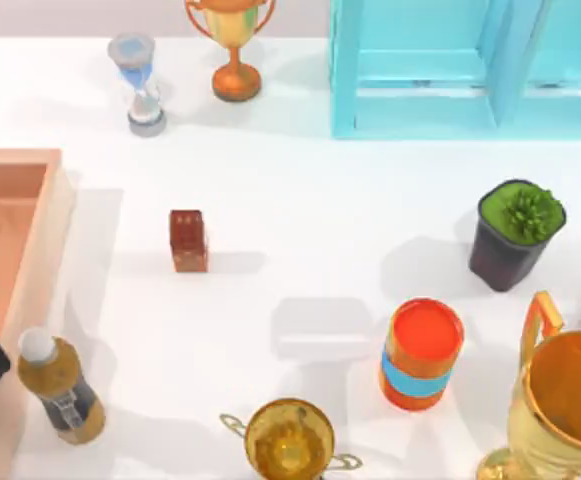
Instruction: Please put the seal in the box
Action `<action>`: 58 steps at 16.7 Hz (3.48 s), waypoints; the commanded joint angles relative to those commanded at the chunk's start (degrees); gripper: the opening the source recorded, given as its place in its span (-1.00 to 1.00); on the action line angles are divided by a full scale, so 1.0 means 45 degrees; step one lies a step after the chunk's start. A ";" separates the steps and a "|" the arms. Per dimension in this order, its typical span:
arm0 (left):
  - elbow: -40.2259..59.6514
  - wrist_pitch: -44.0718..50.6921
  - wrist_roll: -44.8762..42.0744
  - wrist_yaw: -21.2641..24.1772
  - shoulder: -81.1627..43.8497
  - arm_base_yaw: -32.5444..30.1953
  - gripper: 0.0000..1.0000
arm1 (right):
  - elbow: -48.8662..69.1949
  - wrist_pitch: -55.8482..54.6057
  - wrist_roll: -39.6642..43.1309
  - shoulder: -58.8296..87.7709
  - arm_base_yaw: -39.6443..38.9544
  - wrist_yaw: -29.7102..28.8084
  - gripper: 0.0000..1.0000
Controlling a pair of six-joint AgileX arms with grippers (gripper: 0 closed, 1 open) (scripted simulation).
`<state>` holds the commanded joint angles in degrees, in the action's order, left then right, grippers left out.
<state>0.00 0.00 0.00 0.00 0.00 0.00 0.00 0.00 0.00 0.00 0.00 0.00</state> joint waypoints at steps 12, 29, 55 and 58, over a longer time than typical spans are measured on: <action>0.4950 0.4265 0.1215 0.0409 -0.6756 -0.1801 1.00 | 0.0000 0.0000 0.0000 0.0000 0.0000 0.0000 1.00; 2.1433 1.6570 0.4529 0.0091 -2.5757 -0.5126 1.00 | 0.0000 0.0000 0.0000 0.0000 0.0000 0.0000 1.00; 2.1273 1.2574 0.4976 0.0045 -2.8697 -0.5359 1.00 | 0.0000 0.0000 0.0000 0.0000 0.0000 0.0000 1.00; 2.1273 1.2574 0.4976 0.0045 -2.8697 -0.5359 0.70 | 0.0000 0.0000 0.0000 0.0000 0.0000 0.0000 1.00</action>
<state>95.73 56.58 22.39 0.20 -129.14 -24.11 0.00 0.00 0.00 0.00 0.00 0.00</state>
